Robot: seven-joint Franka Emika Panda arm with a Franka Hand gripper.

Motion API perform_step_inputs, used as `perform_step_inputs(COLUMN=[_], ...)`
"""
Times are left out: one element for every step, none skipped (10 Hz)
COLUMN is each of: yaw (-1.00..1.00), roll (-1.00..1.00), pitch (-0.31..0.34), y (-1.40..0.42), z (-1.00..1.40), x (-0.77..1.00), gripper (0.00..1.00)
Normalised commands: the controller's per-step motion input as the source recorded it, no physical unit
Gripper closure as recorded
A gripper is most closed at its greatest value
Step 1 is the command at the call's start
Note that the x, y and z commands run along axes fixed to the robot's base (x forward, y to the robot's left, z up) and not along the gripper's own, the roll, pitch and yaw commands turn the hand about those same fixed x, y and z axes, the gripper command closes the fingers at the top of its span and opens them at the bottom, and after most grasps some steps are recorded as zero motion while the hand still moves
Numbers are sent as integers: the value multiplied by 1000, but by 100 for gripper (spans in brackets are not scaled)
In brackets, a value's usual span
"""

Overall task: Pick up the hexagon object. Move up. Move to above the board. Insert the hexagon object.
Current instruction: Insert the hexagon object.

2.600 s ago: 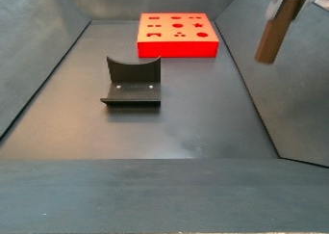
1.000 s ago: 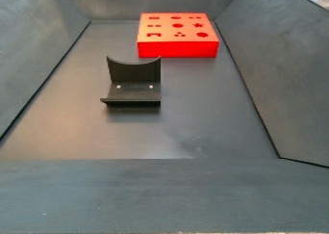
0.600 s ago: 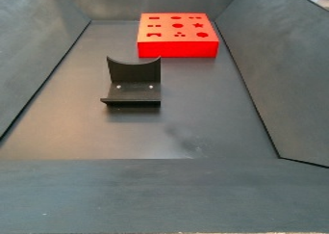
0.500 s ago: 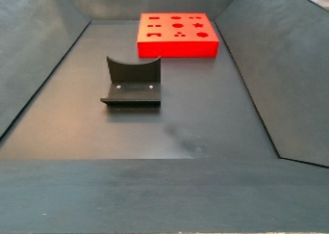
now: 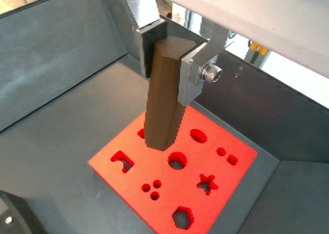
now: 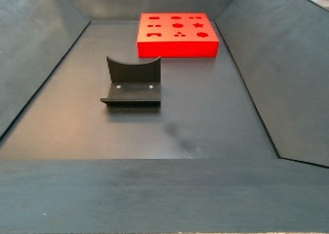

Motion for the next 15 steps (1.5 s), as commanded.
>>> perform_step_inputs(yaw=[0,0,0,-66,-34,-89,-97,0,-103,-231,-171,-114,-100,-77,-163], roll=[-41,-36,-119,-236,-266,-281,-297,-331,-350,-376,-379,-337,-349,-391,-386], pitch=[-36,-13,-97,-136,-94,-73,-51,-33,-11,-70,-103,0,-16,-127,-200], y=[23,40,86,157,251,237,214,177,129,57,66,186,163,71,63], z=[0,-103,-397,-660,-663,-646,-620,-546,-520,-440,-420,-566,-529,-377,-337], x=[-60,-20,-214,-334,-274,-357,-397,-286,-451,-503,-391,-520,-471,-269,-231], gripper=[100,100,100,100,100,100,100,100,100,100,100,100,100,100,100])
